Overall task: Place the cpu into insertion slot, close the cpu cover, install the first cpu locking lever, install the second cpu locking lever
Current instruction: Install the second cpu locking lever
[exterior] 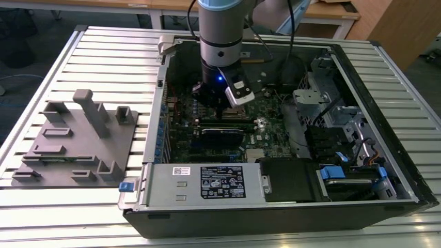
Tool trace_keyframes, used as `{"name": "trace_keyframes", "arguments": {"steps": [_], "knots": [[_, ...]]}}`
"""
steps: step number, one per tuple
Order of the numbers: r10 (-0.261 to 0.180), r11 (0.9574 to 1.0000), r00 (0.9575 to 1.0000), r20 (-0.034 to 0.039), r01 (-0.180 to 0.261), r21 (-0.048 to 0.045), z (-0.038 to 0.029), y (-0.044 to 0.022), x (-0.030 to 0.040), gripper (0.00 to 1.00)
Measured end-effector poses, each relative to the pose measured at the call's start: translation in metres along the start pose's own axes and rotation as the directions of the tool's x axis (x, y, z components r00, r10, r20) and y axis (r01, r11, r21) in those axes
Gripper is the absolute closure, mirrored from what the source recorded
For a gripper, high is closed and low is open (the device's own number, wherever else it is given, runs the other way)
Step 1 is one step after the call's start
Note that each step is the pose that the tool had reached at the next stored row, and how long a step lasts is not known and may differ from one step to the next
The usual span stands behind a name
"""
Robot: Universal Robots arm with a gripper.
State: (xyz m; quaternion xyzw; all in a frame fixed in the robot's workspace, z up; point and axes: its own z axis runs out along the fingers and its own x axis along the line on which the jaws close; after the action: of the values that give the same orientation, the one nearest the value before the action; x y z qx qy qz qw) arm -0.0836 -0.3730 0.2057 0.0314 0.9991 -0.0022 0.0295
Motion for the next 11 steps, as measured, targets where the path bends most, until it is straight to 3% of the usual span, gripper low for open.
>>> {"name": "trace_keyframes", "arguments": {"steps": [6, 11], "knots": [[0.0, 1.0, 1.0, 0.0, 0.0, 0.0, -0.0005, -0.0006, 0.0088, 0.9], [0.0, 1.0, 1.0, -0.0001, 0.0, -0.001, 0.0006, -0.0009, 0.0121, 0.9]]}}
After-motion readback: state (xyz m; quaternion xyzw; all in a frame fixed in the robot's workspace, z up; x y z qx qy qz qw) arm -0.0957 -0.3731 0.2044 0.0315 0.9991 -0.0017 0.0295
